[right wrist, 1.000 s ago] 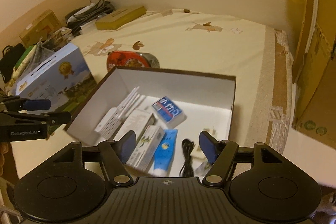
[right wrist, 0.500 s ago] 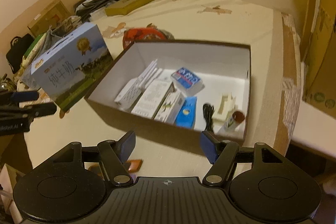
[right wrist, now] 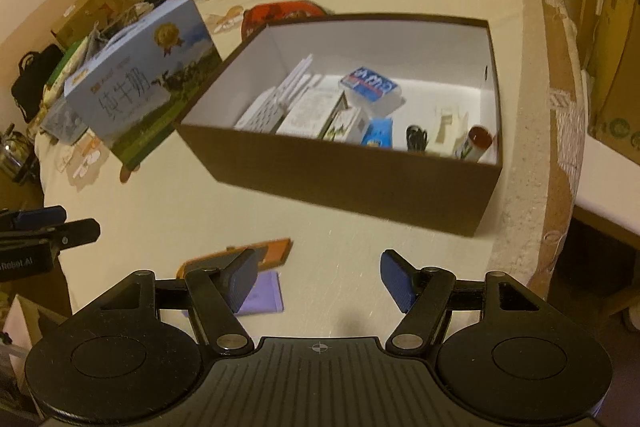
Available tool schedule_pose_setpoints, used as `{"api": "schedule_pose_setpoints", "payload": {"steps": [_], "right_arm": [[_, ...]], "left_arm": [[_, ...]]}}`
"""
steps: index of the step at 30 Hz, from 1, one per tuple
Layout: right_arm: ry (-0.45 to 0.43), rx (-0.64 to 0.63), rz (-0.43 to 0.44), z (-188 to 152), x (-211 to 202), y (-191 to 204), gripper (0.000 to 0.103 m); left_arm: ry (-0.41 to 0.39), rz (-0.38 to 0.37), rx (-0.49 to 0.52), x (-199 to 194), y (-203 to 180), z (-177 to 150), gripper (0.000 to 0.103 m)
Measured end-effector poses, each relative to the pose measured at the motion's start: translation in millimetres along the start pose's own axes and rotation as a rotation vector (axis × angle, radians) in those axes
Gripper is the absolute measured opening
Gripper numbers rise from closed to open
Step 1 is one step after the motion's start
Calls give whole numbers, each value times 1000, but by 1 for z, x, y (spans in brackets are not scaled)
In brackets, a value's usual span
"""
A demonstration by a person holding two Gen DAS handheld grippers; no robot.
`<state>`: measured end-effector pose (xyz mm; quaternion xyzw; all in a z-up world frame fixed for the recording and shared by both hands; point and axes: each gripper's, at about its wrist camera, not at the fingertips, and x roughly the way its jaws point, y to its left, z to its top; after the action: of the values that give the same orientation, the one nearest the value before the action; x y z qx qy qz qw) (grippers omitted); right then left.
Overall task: Organize rigid objects
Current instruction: 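Withdraw both grippers from the brown box and move toward the knife and tube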
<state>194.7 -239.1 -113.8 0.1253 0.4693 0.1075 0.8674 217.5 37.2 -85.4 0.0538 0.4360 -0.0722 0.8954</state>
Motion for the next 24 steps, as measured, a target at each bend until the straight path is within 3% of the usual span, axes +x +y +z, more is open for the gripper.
{"api": "schedule_pose_setpoints", "payload": {"steps": [13,24], "right_arm": [[74,-34,8,-29,25,12,69],[111,-17,-15,-37,40,4,69]], "left_arm": [[70,-3,-57,18,-3,-39,61],[124,-53,53,50,-22,-62,61]]}}
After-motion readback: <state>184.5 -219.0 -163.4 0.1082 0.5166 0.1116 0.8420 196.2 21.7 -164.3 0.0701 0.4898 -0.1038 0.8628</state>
